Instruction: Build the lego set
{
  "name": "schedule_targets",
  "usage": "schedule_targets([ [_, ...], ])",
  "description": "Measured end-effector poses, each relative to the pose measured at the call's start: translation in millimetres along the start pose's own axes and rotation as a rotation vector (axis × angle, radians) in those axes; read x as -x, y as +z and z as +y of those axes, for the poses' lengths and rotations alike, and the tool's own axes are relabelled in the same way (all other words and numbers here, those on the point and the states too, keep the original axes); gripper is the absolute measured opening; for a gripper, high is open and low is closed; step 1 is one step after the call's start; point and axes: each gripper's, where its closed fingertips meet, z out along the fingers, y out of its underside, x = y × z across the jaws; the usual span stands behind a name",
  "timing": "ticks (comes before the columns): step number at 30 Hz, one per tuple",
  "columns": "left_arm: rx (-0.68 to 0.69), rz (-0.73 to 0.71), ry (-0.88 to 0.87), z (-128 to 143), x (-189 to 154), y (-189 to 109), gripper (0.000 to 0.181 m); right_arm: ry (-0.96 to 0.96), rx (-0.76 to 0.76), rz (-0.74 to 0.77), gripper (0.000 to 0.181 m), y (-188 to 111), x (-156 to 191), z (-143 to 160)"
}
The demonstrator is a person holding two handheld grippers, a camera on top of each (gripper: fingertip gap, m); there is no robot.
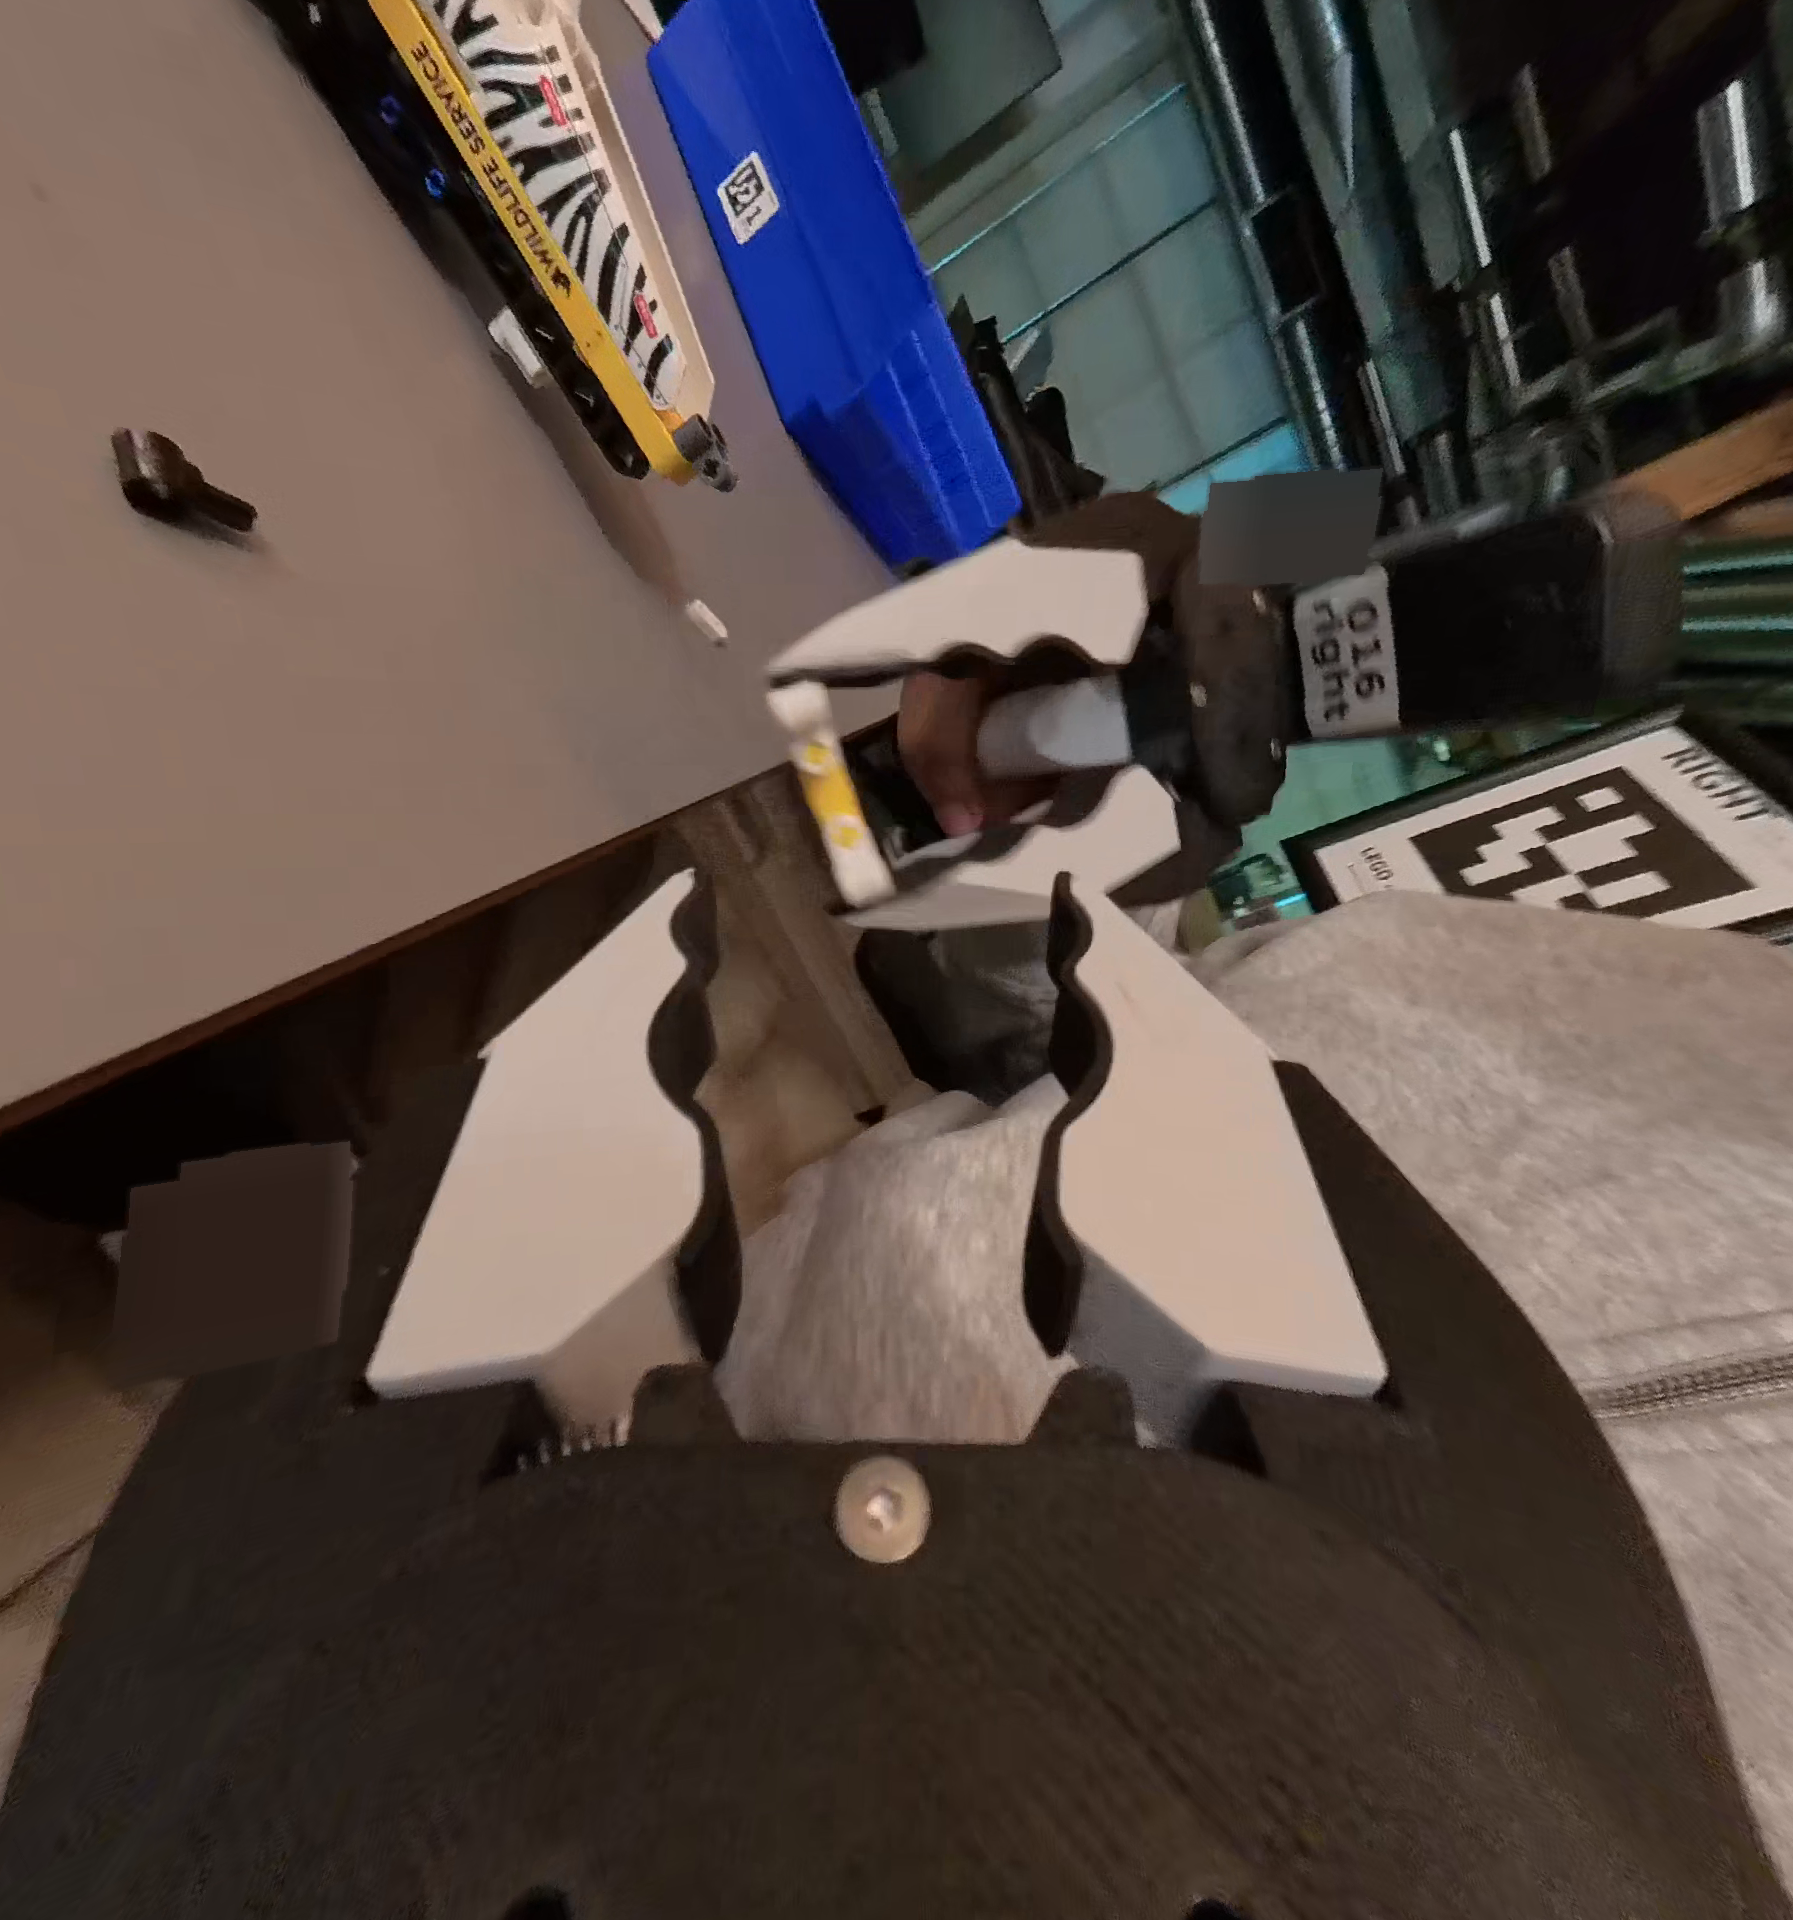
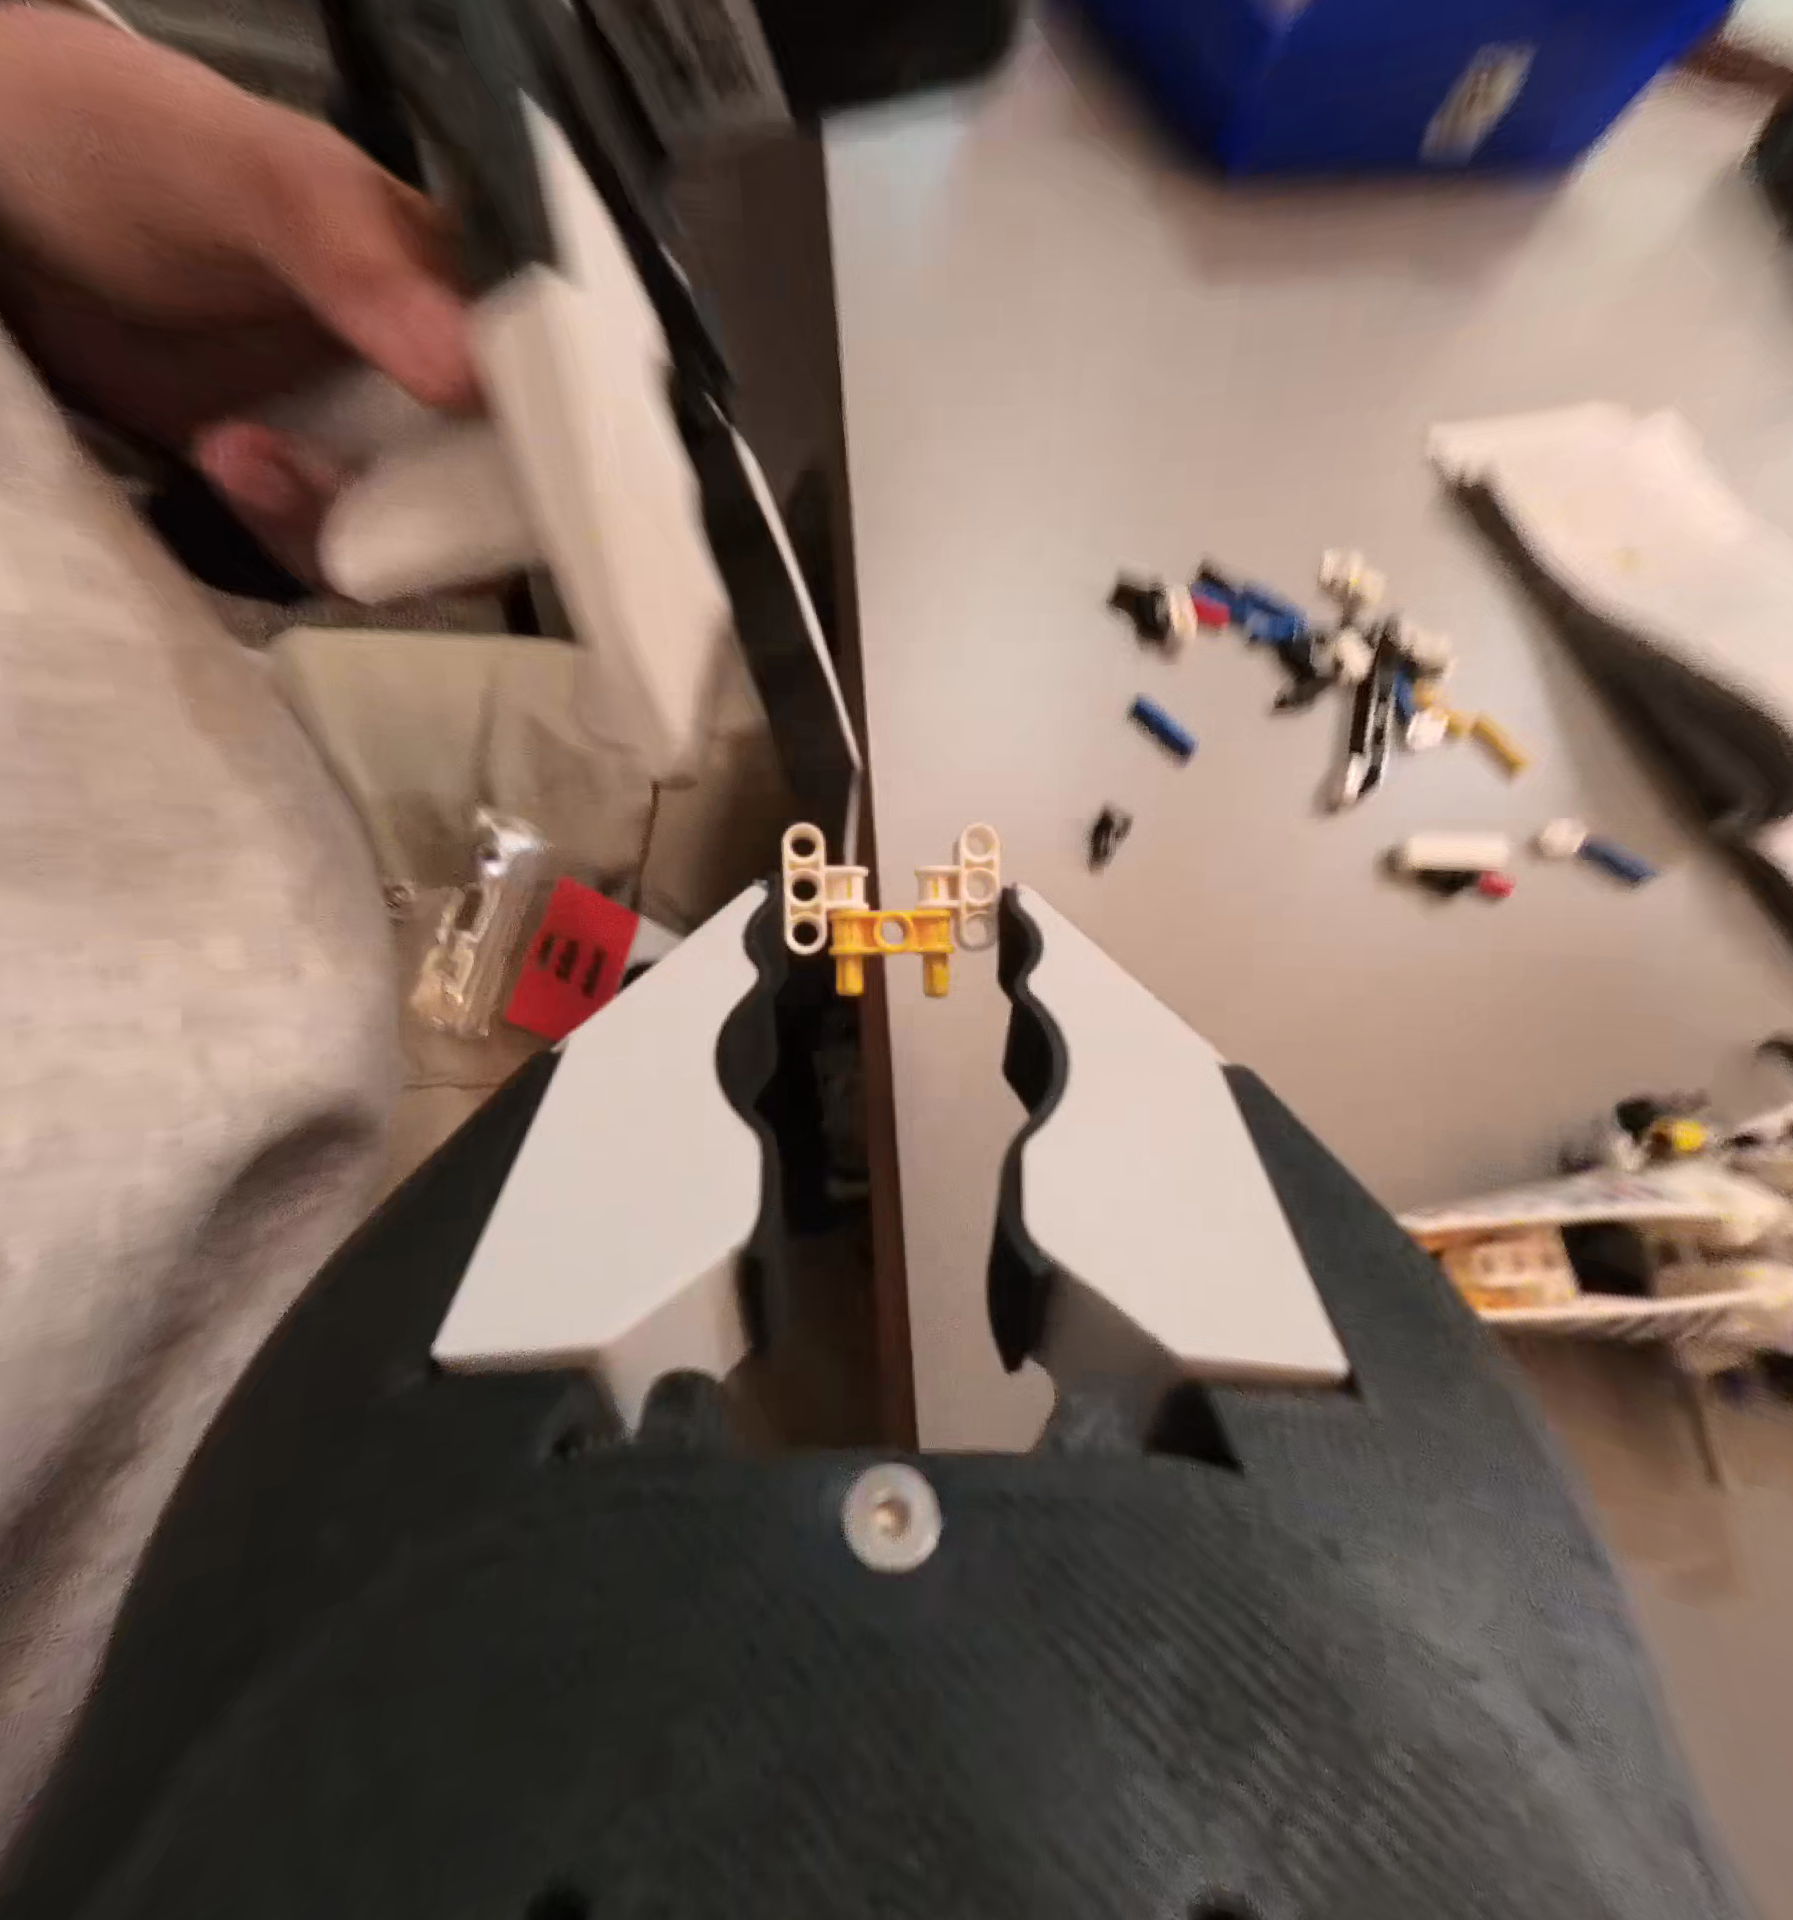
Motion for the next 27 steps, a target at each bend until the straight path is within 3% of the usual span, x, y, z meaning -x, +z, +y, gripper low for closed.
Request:
schedule_targets([
  [1, 0.003, 0.023, -0.023, -0.3, -2.0, 2.8, 0.062, -0.054, -0.043, 0.015, 0.042, -5.5, 3.9, -9.4],
  [5, -0.003, 0.136, -0.097, -3.8, -13.5, 12.3, 0.045, -0.259, -0.048, 0.123, 0.039, -17.3, 9.4, -21.3],
  [11, -0.016, 0.161, -0.096, -3.8, -18.3, 21.3, 0.007, -0.394, 0.029, 0.226, 0.035, -21.7, 11.0, -16.1],
  [27, 0.039, 0.165, -0.031, 4.0, -23.7, 34.1, 0.006, -0.417, 0.076, 0.287, 0.040, -34.4, 14.6, -7.7],
])
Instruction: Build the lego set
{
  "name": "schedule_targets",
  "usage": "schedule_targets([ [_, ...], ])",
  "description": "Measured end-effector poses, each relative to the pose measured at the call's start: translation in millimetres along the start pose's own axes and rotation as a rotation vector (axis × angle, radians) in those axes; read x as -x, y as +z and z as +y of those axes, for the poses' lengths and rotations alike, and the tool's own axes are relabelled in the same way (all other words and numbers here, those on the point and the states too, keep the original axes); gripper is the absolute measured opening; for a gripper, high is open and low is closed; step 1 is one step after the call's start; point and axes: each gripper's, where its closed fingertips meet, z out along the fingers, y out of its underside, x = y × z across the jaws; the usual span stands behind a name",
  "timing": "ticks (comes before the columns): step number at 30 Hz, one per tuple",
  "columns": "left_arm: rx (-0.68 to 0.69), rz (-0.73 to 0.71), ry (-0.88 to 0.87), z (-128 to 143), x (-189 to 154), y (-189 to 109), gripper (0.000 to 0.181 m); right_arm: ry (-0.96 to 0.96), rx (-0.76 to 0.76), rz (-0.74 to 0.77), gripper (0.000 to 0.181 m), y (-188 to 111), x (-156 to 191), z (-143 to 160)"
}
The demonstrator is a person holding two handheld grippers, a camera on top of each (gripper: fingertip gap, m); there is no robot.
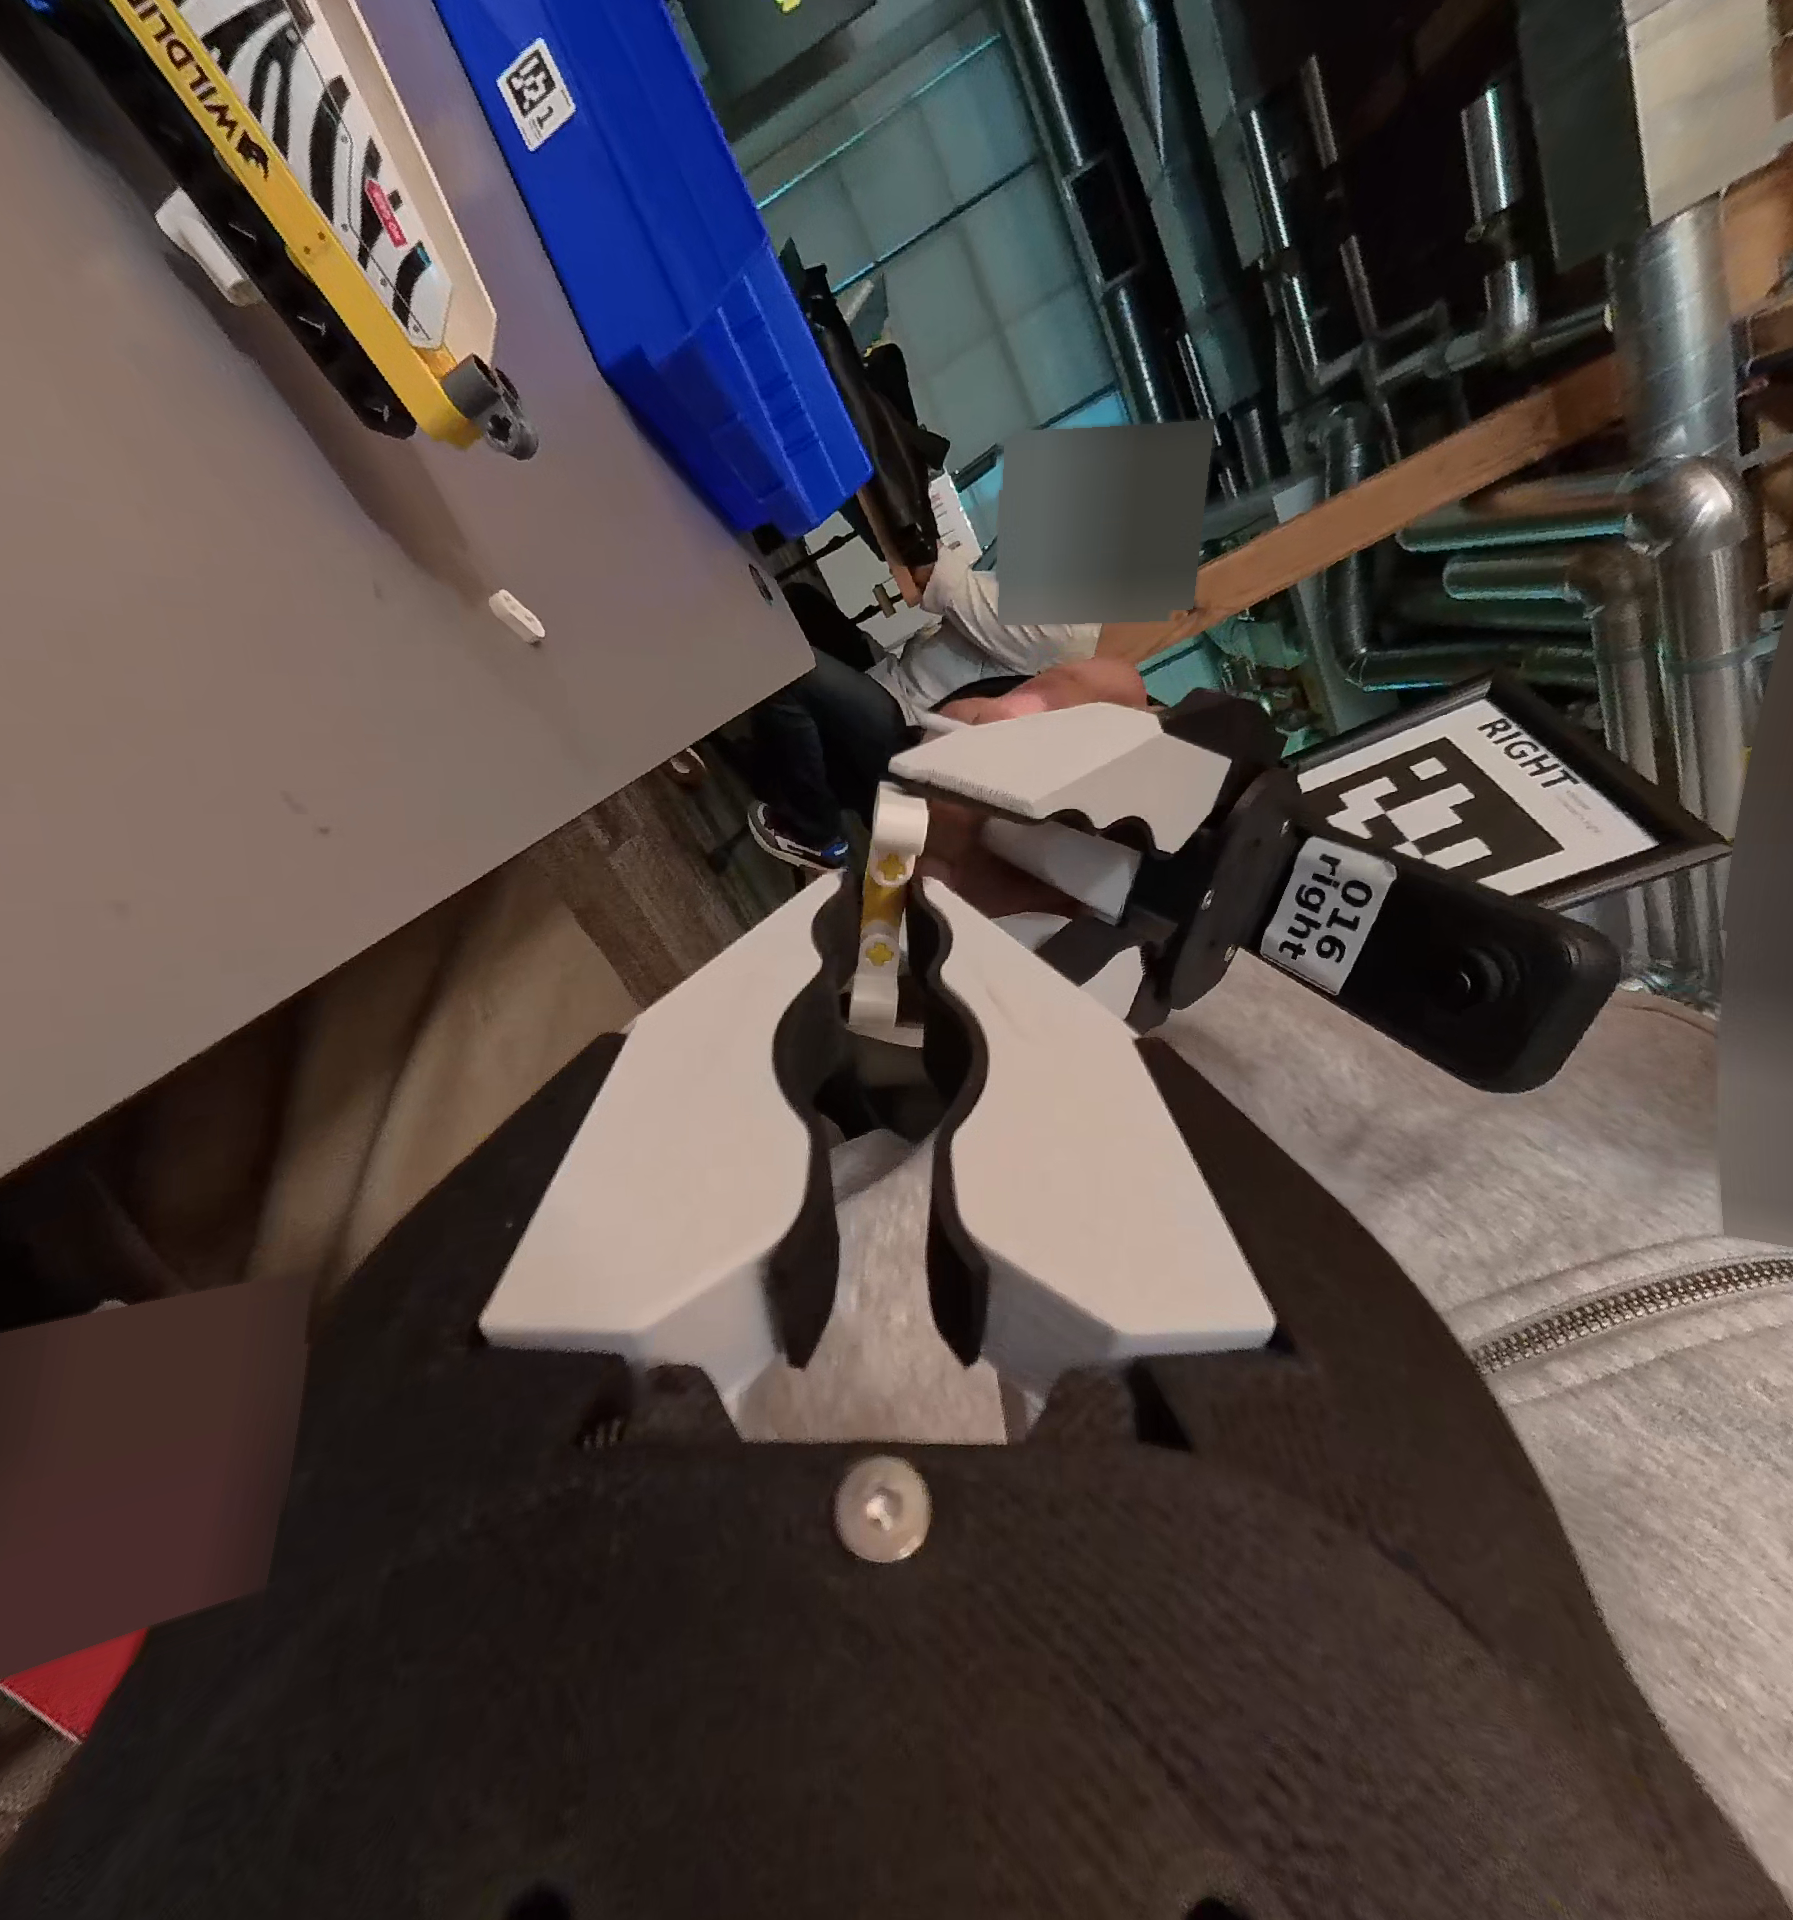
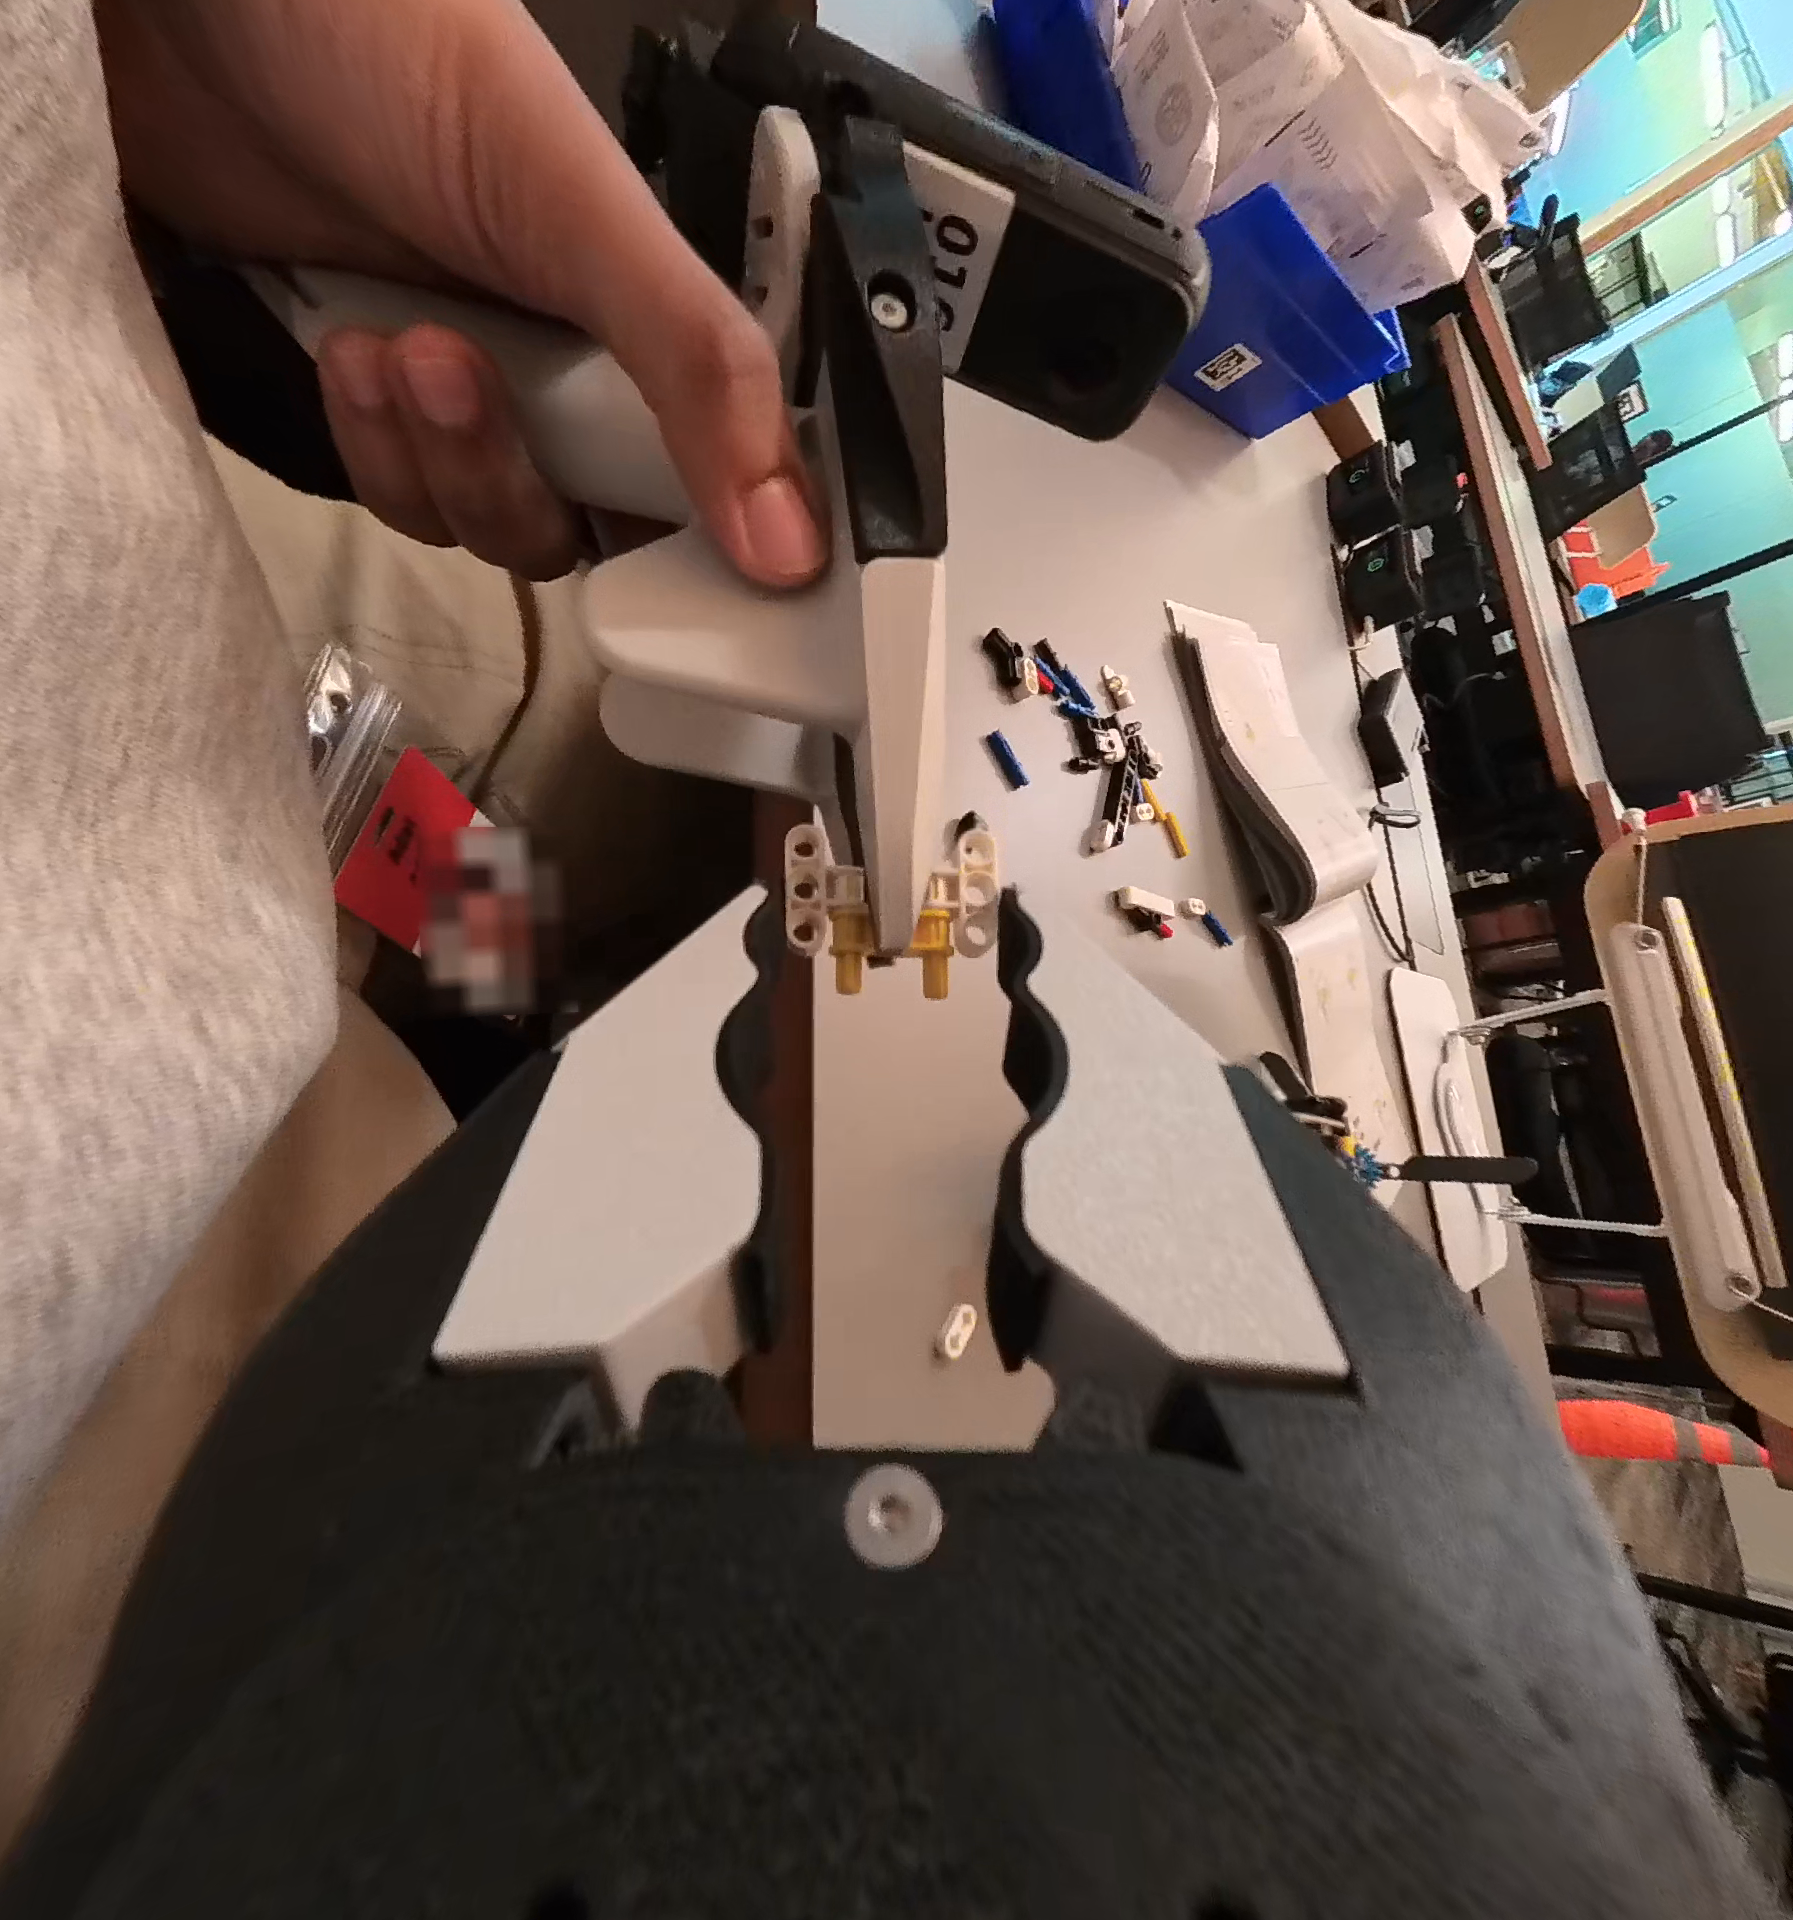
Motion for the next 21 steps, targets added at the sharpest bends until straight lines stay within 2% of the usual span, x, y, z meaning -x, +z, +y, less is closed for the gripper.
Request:
schedule_targets([
  [4, -0.001, -0.008, 0.037, -0.1, -1.8, -0.2, 0.005, 0.020, -0.010, 0.011, 0.040, -1.3, -1.0, -1.1],
  [6, -0.022, 0.003, 0.060, -4.2, -5.4, -2.0, 0.005, 0.094, -0.053, 0.014, 0.040, -4.0, -5.9, -3.1],
  [8, -0.055, 0.006, 0.083, -12.0, -6.5, -6.8, 0.006, 0.224, -0.100, 0.030, 0.049, -10.4, -17.7, 1.5],
  [10, -0.081, 0.008, 0.111, -19.7, -6.7, -11.4, 0.006, 0.399, -0.078, 0.073, 0.044, -17.4, -35.8, 23.1],
  [12, -0.084, -0.005, 0.131, -24.8, -2.7, -13.1, 0.006, 0.589, 0.031, 0.102, 0.041, -20.5, -46.6, 62.6],
  [15, -0.082, 0.001, 0.157, -32.2, 1.0, -10.8, 0.006, 0.857, 0.235, 0.045, 0.036, -17.0, -35.6, 121.0],
  [18, -0.041, 0.018, 0.182, -35.7, 3.7, -4.2, 0.006, 1.007, 0.208, -0.026, 0.029, -6.8, -27.4, 130.7],
  [21, -0.014, 0.021, 0.210, -38.6, 6.8, 1.7, 0.006, 0.974, 0.246, 0.041, 0.016, -3.4, -31.5, 142.1],
])
